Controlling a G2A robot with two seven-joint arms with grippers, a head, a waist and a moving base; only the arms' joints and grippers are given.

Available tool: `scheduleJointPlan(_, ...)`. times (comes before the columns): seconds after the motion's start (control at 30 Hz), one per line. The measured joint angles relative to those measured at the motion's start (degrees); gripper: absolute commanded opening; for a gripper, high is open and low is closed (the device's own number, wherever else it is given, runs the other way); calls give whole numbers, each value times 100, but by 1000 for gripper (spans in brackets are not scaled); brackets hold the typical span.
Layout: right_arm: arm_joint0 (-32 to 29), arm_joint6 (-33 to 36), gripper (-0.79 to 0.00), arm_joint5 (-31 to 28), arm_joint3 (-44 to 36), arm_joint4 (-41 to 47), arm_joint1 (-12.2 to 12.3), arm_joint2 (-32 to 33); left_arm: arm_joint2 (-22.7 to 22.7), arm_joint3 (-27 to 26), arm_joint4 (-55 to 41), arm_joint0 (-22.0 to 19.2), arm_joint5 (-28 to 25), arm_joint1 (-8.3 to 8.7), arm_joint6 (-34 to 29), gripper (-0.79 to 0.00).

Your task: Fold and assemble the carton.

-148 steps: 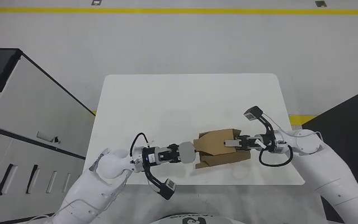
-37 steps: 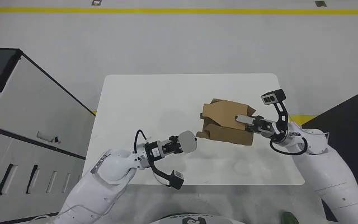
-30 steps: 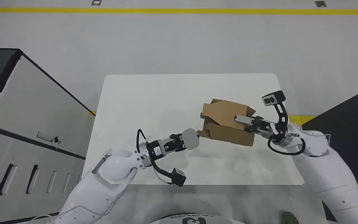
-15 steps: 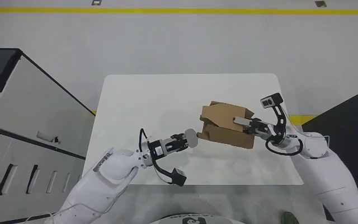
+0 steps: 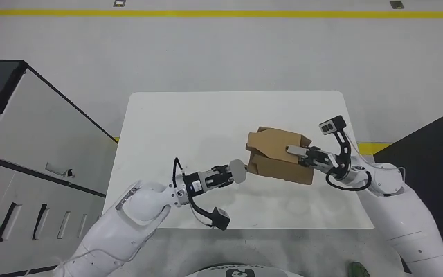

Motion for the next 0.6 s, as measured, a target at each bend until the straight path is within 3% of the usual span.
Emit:
scheduleJointPlan(0.3, -20, 47, -785, 35, -47, -37, -41, 25, 180, -13, 0, -177, -145, 171, -63, -677)
scheduleJointPlan(0.4, -31, 63, -785, 41, -76, -72, -53, 33, 273, -25, 0, -233, -214, 233, -141, -785)
scheduleJointPlan(0.6, -59, 123, -785, -58, -149, -206, -73, 64, 443, -61, 0, -316, -385, 342, -321, -785)
